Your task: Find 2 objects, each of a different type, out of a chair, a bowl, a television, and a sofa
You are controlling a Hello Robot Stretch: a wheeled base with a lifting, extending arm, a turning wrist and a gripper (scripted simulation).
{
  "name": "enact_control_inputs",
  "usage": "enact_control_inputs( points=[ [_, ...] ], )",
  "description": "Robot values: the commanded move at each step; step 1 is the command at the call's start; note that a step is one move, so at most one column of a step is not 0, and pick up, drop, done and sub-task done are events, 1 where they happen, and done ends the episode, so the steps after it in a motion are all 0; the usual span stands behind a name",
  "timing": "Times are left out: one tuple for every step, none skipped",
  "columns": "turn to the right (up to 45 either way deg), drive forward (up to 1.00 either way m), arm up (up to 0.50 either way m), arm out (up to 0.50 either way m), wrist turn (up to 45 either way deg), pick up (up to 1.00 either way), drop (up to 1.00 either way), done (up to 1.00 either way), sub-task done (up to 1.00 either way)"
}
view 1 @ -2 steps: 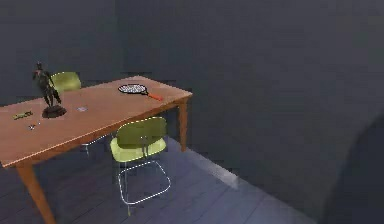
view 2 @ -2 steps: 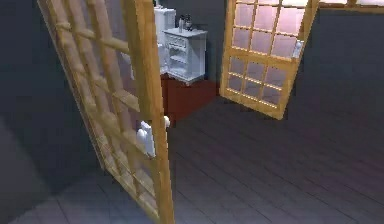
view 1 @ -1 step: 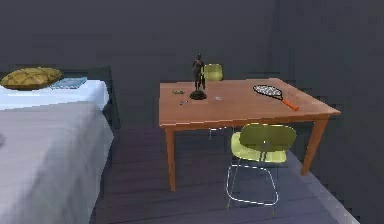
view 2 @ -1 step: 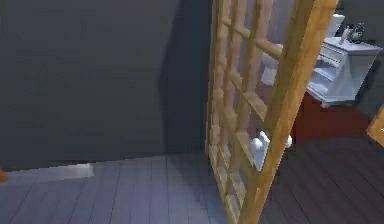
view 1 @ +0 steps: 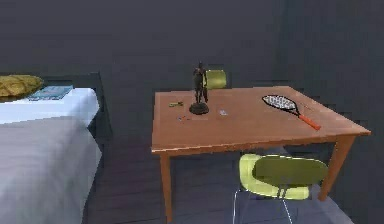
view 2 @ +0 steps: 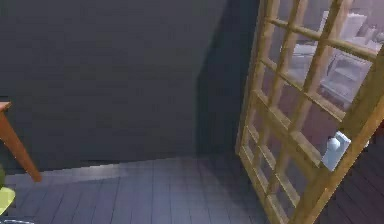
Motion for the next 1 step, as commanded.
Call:
enact_control_inputs(
  points=[
    [24.0,0.00,0.00,0.00,0.0,0.00,0.00,0.00,0.00]
  ],
)
